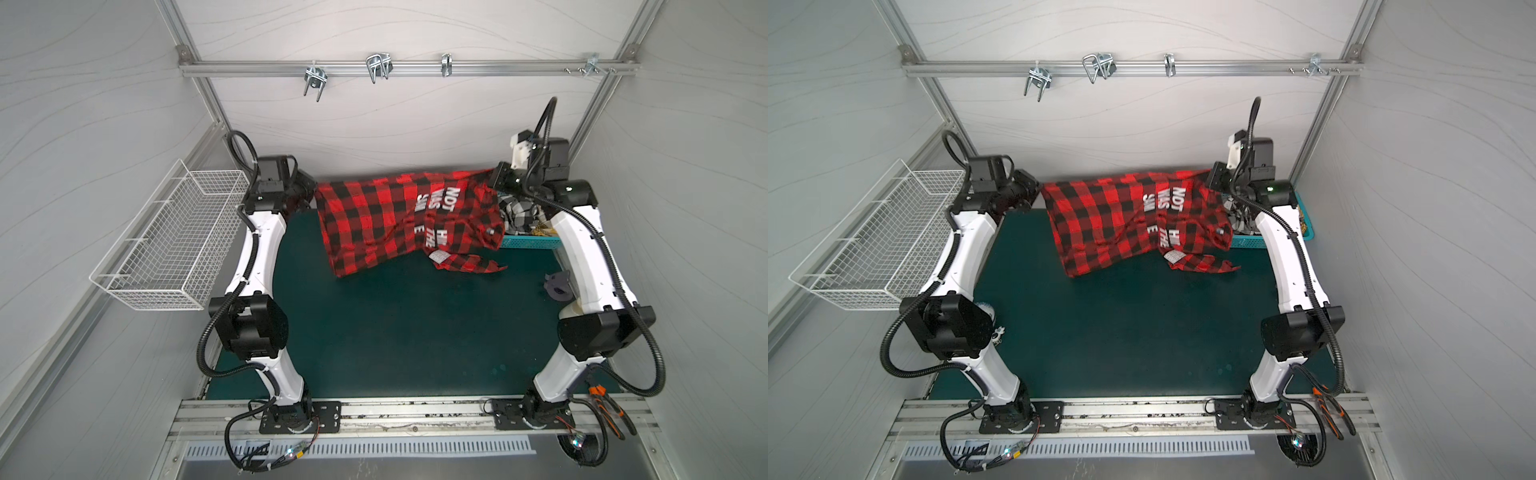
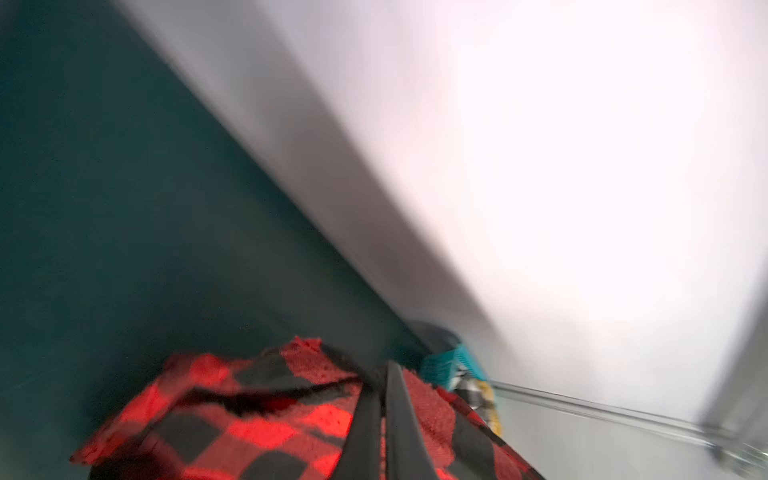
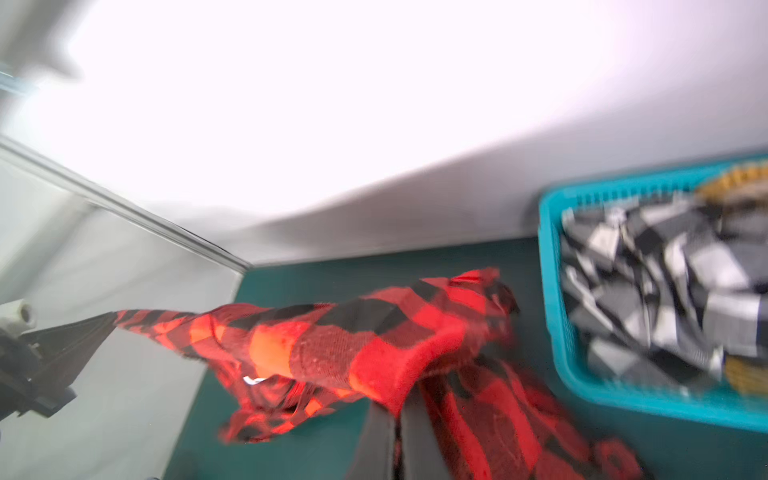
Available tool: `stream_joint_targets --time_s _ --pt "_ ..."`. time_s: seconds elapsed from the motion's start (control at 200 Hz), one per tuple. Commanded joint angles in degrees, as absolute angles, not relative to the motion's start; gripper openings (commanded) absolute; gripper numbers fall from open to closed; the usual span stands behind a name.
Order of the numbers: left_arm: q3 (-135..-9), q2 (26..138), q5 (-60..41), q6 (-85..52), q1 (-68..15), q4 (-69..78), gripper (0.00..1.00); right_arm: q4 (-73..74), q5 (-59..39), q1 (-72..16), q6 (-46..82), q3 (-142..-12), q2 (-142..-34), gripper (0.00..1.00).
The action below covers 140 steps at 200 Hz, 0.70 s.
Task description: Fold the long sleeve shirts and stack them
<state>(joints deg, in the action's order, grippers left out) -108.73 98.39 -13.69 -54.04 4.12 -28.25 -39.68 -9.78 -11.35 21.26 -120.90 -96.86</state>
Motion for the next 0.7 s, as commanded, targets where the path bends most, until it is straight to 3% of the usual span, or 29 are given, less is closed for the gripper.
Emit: stream_joint_targets --time_s 0.0,0.175,0.32,0.45,0.53,0.635,0.695 --pt "-102.65 89.46 -9.70 -55.60 5.52 -27.29 0.00 -40.43 -10.36 -10.00 20.56 -118.22 -93.14 0.00" --pt "-84.57 78.00 -11.00 -50.21 5.71 -34.50 0.00 -38.28 -13.04 -10.84 23.64 -91.65 -80.55 0.00" --pt "-65.74 69.48 -14.03 -47.45 5.25 -40.97 0.00 -39.56 -4.96 -18.45 25.21 -66.90 -69.25 0.00" --pt "-50.38 68.10 -16.13 -42.94 3.96 -38.71 0.00 -42.65 -4.10 -19.14 27.39 -52.54 -64.85 0.00" --pt "-46.04 71.36 -15.69 -41.27 4.04 -40.37 0.36 -42.10 -5.39 -19.59 28.66 -46.15 -64.24 0.00" --pt "-40.40 70.53 -16.36 -42.91 3.35 -40.93 0.67 -41.11 -6.98 -20.18 28.76 -41.74 -65.04 0.00" --pt "-37.48 67.55 -15.39 -44.37 3.19 -42.06 0.76 -40.53 -8.08 -20.34 28.61 -40.56 -64.91 0.00"
